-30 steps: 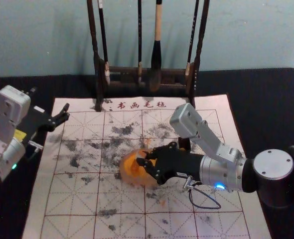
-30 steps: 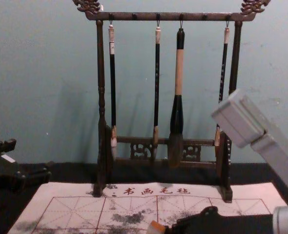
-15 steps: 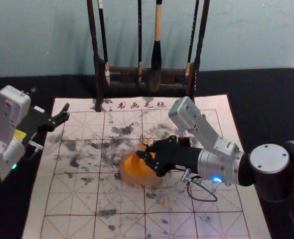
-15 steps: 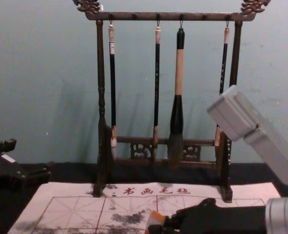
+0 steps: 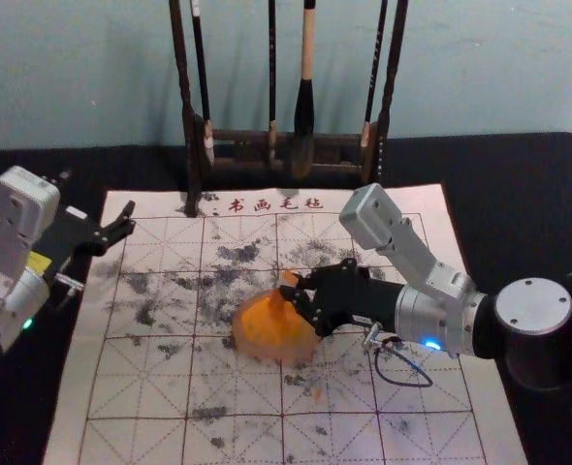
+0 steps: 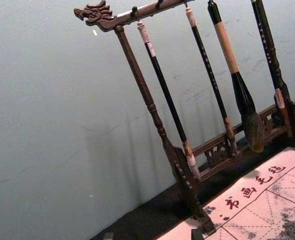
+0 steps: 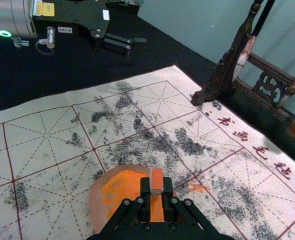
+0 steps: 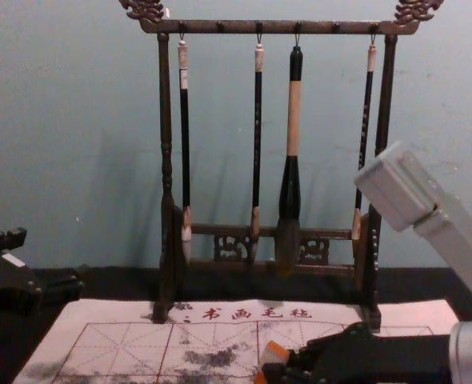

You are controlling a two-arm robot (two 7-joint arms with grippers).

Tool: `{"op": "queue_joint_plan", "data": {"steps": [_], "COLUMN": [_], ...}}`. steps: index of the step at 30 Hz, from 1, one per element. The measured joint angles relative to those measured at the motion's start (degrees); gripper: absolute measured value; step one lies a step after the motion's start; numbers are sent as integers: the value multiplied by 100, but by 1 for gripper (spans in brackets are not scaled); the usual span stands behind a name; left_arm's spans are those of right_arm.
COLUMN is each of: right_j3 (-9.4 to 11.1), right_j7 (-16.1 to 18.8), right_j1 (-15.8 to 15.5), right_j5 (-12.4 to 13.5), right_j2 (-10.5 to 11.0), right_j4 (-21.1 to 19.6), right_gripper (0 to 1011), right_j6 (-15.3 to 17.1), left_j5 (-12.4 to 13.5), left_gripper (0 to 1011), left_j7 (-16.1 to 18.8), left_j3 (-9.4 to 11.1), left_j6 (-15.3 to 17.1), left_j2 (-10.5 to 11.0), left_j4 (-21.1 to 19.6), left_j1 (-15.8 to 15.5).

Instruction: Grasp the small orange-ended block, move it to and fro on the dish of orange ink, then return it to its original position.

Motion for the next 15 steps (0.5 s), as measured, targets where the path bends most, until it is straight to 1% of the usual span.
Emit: {"op": "queue_joint_plan", "data": {"steps": [15], "right_j3": [118], "right_j7": [-29], "right_j1": [-97], "right_j5": [-3], "right_j2": [65], "right_j4": [-106], "right_gripper": [129], "right_j6": [0], "left_j5": [0], "left_gripper": [1001], "left_j7": [0], "left_j3": [0], "left_j6": [0], "left_j2": [0], "left_j4": [0], "left_j1": [0]}}
